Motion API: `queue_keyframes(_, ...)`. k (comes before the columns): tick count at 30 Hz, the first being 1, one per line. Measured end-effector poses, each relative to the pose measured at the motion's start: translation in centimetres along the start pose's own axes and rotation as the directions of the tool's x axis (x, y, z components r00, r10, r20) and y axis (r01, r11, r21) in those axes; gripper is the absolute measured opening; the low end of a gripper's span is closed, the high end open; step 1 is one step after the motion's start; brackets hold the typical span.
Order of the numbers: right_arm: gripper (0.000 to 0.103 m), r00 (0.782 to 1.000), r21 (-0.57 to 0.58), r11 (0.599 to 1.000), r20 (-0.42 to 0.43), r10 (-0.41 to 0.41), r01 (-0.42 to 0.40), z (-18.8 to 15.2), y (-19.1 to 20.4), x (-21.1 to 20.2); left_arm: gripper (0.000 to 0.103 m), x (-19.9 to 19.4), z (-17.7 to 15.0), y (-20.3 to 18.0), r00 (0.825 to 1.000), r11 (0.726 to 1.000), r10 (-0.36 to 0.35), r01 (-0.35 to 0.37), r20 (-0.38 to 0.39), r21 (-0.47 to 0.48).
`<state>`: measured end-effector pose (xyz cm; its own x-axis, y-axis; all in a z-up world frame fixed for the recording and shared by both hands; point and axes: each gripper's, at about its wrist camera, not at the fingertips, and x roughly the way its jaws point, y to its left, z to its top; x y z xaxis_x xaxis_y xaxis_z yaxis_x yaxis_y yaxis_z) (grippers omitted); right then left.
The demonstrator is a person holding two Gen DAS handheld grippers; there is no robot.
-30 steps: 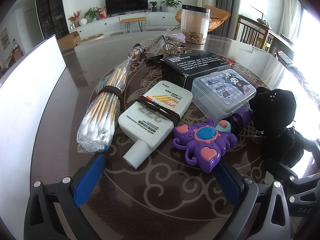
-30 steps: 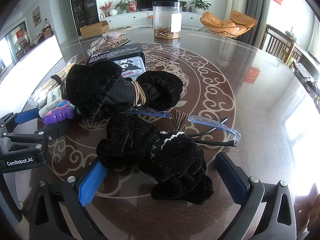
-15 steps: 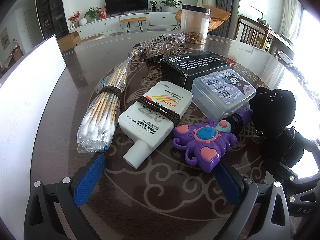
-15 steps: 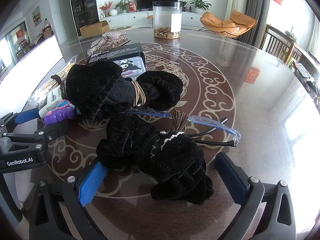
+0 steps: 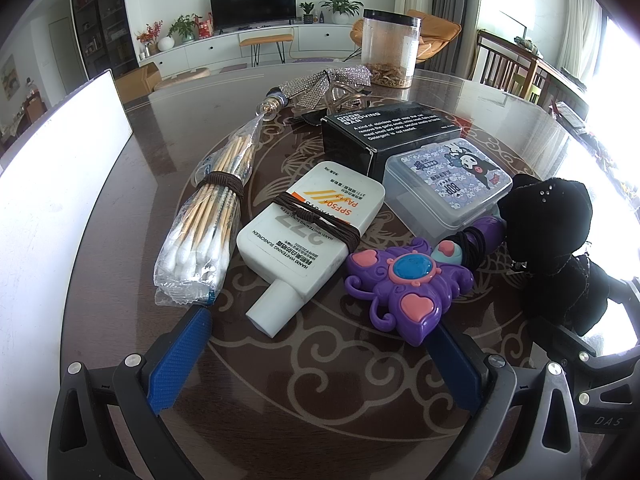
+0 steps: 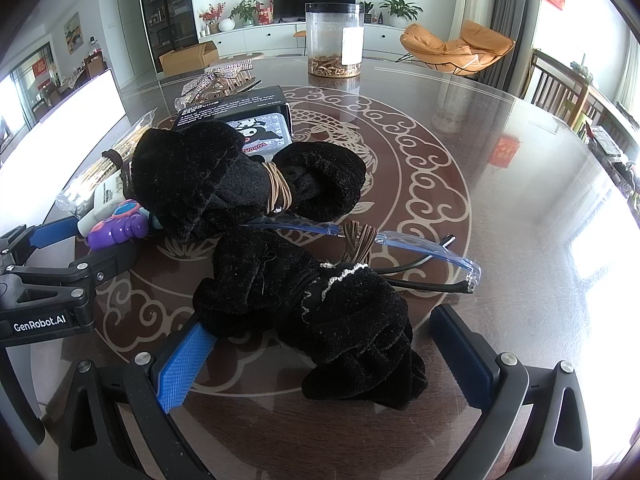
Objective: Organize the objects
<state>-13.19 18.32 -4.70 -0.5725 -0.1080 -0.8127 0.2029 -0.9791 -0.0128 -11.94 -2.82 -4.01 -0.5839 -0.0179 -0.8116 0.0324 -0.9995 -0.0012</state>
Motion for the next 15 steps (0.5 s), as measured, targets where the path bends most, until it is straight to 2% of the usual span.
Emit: queue_keyframes(15,0.103,1.000,0.000,1.000,0.000,0.000,0.000,0.00,0.01,0.01,0.103,-0.04,-0.02,0.01,1.000,1.000,0.000,0.000,0.000,-0.001)
